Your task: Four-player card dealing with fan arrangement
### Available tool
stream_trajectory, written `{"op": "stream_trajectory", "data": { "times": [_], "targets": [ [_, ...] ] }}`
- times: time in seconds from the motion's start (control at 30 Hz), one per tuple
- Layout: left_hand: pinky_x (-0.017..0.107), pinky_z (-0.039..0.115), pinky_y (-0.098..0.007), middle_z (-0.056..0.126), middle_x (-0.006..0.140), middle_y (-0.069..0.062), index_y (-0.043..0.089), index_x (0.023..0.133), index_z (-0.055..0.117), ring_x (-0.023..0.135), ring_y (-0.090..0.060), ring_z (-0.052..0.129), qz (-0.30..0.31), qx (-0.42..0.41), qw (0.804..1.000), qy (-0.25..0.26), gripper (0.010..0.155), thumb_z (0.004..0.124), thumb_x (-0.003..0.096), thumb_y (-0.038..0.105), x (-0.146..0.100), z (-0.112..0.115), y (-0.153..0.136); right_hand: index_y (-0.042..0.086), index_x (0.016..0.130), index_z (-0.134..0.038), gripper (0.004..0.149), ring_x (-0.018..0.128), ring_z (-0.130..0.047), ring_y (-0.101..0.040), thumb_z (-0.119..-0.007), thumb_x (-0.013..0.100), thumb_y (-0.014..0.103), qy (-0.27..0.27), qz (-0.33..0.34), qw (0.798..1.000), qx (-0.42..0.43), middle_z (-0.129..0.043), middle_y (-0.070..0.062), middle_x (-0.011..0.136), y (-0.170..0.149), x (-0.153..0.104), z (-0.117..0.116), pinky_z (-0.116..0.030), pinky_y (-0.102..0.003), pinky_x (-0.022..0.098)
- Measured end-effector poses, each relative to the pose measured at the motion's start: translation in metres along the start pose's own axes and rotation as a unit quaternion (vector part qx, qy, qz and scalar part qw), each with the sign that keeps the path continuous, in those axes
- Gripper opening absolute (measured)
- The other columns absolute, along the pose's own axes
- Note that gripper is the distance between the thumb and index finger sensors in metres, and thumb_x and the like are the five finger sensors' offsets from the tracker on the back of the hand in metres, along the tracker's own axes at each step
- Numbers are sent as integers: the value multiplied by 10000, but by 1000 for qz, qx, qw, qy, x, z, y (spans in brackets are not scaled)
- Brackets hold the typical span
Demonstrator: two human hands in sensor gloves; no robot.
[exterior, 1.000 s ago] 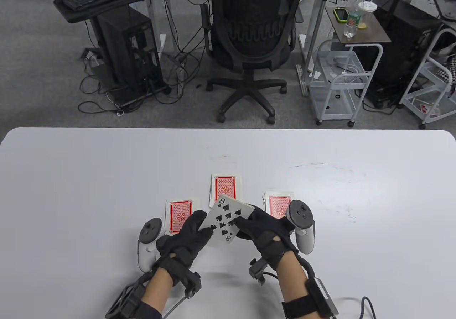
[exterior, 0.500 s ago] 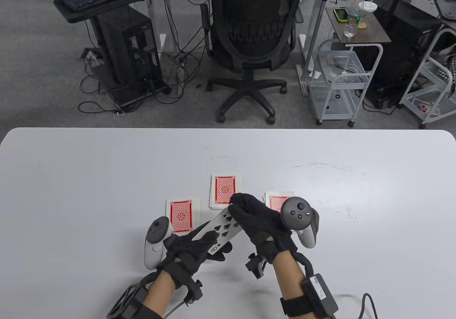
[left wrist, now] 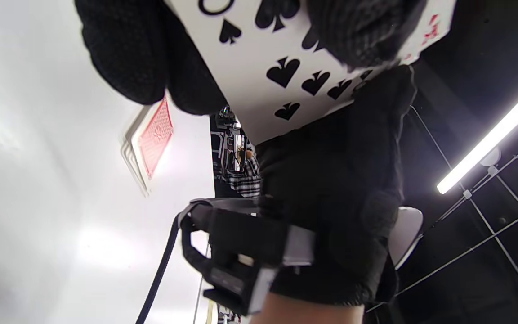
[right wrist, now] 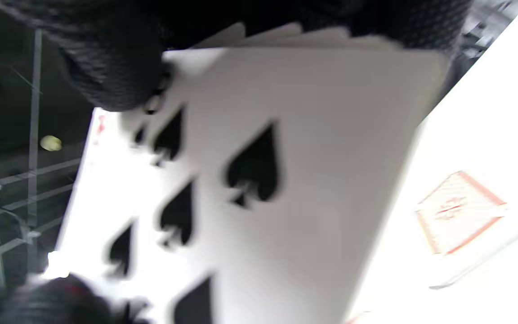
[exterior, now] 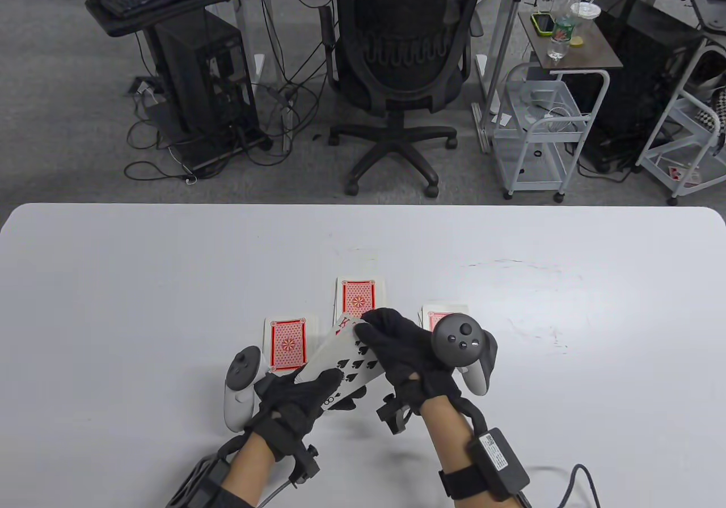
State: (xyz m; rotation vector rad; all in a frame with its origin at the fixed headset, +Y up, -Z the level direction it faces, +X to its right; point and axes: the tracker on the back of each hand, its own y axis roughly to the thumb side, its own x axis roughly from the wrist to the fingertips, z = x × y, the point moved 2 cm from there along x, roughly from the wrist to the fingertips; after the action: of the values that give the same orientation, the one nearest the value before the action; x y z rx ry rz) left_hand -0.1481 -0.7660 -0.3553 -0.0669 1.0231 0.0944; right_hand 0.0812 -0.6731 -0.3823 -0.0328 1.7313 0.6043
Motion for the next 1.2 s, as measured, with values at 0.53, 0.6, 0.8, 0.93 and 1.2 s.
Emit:
{"op": "stream_trajectory", "data": {
  "times": [0.53,0.6,0.8,0.93,1.2],
  "targets": [
    [637,765,-508,777,1042,15,387,1028,618,931,-326,848,-9,-4,1000,4,521,763,527,390,-1,1,-2,182,921,-777,432,695,-983,-326,-804,497,262,-12,36,999,-8,-869,-66,827,5,-1,3,-672,-642,566],
    [641,762,-504,768,1046,57,399,1034,593,940,-309,841,0,-15,1000,10,528,752,530,402,-2,0,-1,133,1021,-664,601,744,-936,-379,-808,512,418,-21,-5,1000,1,-810,-118,894,-2,-2,4,-668,-652,557],
    [662,739,-498,733,1054,134,388,1047,542,975,-278,794,9,-25,999,19,546,740,537,401,-4,0,0,189,907,-753,429,585,-971,-319,-835,510,328,2,-32,999,42,-854,-56,776,-16,-1,-2,-682,-633,544],
    [656,756,-489,738,1051,135,389,1037,566,961,-267,821,14,-58,998,18,533,752,538,382,-4,-4,-1,207,928,-765,445,628,-991,-316,-846,490,222,12,-19,997,76,-870,-57,807,-17,1,0,-683,-634,554],
    [664,754,-498,731,1055,146,422,1028,574,966,-276,823,27,-70,997,33,526,764,539,378,-4,-5,0,201,904,-768,431,587,-983,-301,-847,523,387,28,-82,994,70,-869,-37,776,-31,-3,0,-685,-626,549]
  ]
}}
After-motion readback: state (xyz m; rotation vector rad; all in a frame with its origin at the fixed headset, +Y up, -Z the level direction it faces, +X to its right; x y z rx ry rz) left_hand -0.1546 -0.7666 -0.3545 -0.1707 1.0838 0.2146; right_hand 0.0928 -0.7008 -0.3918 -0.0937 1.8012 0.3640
